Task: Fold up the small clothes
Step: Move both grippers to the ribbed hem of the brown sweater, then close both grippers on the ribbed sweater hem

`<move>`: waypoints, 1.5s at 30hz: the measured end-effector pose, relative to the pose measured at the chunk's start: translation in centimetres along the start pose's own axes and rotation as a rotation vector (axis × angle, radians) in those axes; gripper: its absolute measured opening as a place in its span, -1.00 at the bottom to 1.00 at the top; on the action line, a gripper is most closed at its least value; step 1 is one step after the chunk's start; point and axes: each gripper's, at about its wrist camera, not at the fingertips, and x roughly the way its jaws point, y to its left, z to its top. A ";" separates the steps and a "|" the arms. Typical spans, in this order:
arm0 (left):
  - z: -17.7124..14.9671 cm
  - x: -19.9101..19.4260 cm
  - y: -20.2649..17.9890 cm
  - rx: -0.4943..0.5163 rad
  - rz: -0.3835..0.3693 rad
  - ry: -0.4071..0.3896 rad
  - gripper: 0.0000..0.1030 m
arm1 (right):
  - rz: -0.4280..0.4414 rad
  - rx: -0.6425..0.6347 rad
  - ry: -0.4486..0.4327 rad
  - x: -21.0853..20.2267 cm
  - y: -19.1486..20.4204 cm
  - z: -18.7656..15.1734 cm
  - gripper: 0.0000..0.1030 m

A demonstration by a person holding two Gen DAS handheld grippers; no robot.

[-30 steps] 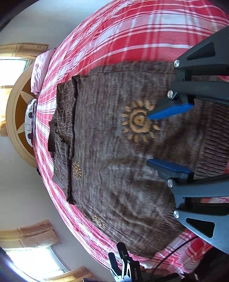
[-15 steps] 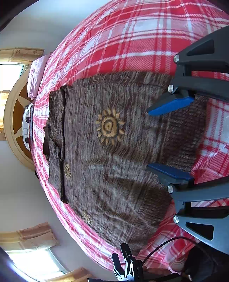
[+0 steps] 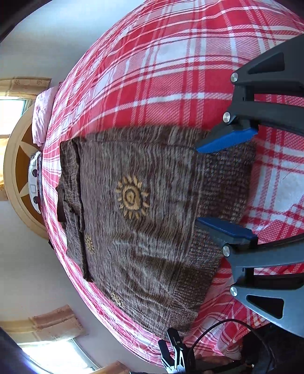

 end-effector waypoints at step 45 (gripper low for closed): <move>-1.7 -1.8 1.0 -0.037 -0.239 -0.032 -0.46 | 0.200 0.197 0.010 -0.4 -4.3 -2.8 -0.80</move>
